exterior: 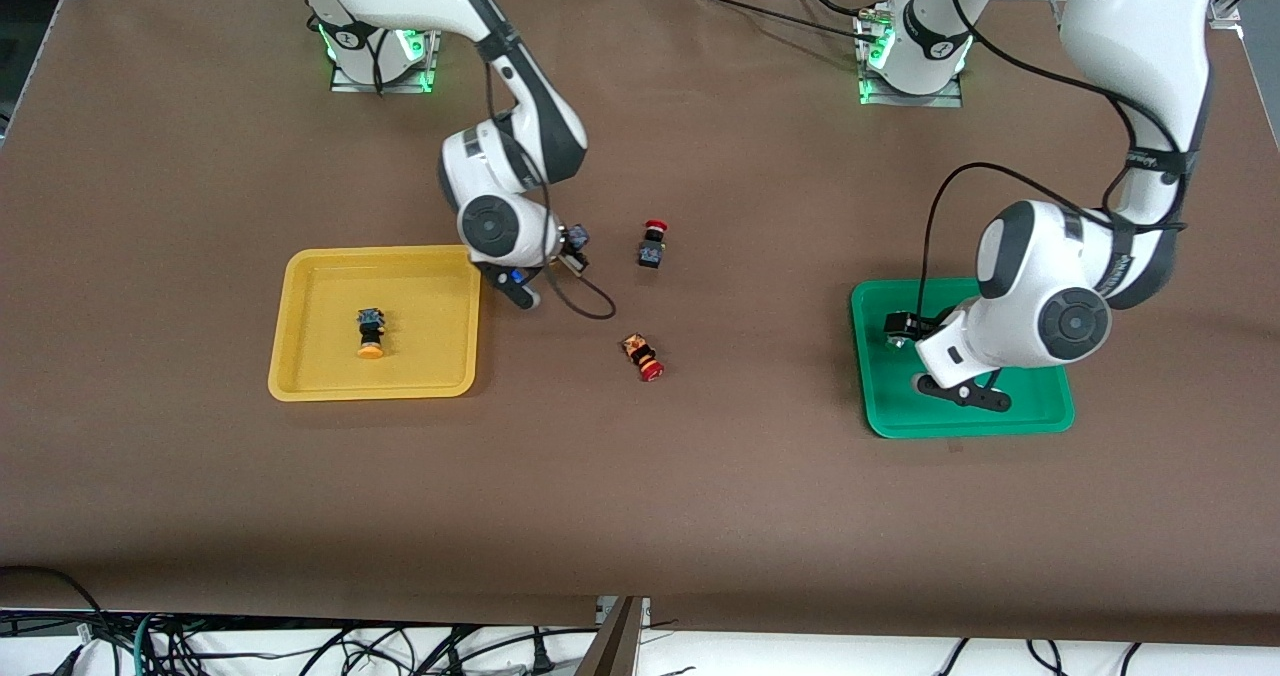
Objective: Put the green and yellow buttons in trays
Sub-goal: 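Release the green button in the green tray while the right gripper grasps, then place the second yellow button in the yellow tray while the left gripper retracts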
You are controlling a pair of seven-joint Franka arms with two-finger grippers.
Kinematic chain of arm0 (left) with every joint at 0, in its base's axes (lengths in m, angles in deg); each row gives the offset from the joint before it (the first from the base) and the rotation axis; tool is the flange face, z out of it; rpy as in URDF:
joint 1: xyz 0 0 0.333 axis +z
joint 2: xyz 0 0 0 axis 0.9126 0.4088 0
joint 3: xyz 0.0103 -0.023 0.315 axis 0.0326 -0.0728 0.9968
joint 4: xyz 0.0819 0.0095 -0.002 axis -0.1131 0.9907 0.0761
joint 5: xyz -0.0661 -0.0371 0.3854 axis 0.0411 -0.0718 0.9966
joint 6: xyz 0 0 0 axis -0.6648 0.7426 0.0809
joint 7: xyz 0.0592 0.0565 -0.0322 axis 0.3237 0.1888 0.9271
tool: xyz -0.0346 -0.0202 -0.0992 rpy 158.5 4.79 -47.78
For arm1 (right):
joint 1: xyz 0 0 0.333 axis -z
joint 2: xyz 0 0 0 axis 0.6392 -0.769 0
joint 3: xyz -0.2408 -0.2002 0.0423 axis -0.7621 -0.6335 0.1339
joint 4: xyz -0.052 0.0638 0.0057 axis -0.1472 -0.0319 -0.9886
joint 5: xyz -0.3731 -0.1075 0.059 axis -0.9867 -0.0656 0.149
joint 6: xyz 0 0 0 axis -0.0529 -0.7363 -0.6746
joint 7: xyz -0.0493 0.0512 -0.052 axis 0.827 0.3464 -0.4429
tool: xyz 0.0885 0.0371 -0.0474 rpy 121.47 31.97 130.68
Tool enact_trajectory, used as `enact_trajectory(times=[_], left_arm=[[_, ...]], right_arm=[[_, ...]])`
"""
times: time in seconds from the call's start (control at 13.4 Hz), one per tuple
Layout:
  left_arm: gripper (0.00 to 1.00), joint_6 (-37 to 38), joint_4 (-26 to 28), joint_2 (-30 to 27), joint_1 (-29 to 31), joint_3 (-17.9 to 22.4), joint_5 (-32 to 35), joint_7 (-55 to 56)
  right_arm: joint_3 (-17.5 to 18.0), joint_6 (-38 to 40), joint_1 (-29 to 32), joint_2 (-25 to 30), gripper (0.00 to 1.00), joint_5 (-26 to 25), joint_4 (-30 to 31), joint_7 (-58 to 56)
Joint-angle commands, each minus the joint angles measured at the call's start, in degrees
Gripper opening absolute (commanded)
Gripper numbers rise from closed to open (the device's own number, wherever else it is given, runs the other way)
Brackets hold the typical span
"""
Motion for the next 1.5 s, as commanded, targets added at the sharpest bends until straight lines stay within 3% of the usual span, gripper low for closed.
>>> enact_trajectory(times=[0.0,0.15,0.45,0.67,0.75,0.82,0.9,0.97,1.42], left_arm=[[1.0,8.6,-8.3,0.0,0.1,-0.8,1.4,0.1],[1.0,12.8,-12.4,-0.2,-0.1,-0.8,1.4,0.1],[1.0,13.1,-12.8,-6.1,-0.1,-0.7,1.2,0.1],[1.0,14.8,-9.1,-16.6,-1.3,-0.3,1.4,0.2],[1.0,16.4,-7.3,-20.1,-1.2,-0.3,1.3,0.4],[1.0,18.8,-5.7,-23.1,-0.7,-0.2,1.3,2.0],[1.0,22.1,-3.8,-25.7,-0.4,0.4,1.3,3.9],[1.0,23.7,-2.8,-27.4,-0.5,1.9,0.9,4.2],[1.0,27.4,-3.5,-27.9,-1.1,2.3,0.8,4.0]], right_arm=[[-5.2,5.4,-0.3,3.0,0.27,-7.6,0.6,-12.4],[-7.4,5.2,-0.2,2.8,0.27,-10.1,0.6,-17.5],[-9.8,0.8,2.6,-0.1,0.28,-12.2,0.6,-26.3],[-9.7,-3.7,3.8,-3.0,0.32,-11.7,0.7,-29.5],[-9.7,-3.8,4.3,-3.0,0.36,-11.7,0.6,-30.0],[-9.7,-3.8,4.5,-3.0,0.51,-11.7,0.6,-30.5],[-9.7,-3.7,4.6,-2.9,0.76,-11.6,0.6,-30.7],[-9.7,-3.3,4.5,-2.7,0.95,-11.6,0.0,-30.6],[-9.4,6.3,3.8,1.5,0.99,-11.6,-9.4,-30.8]])
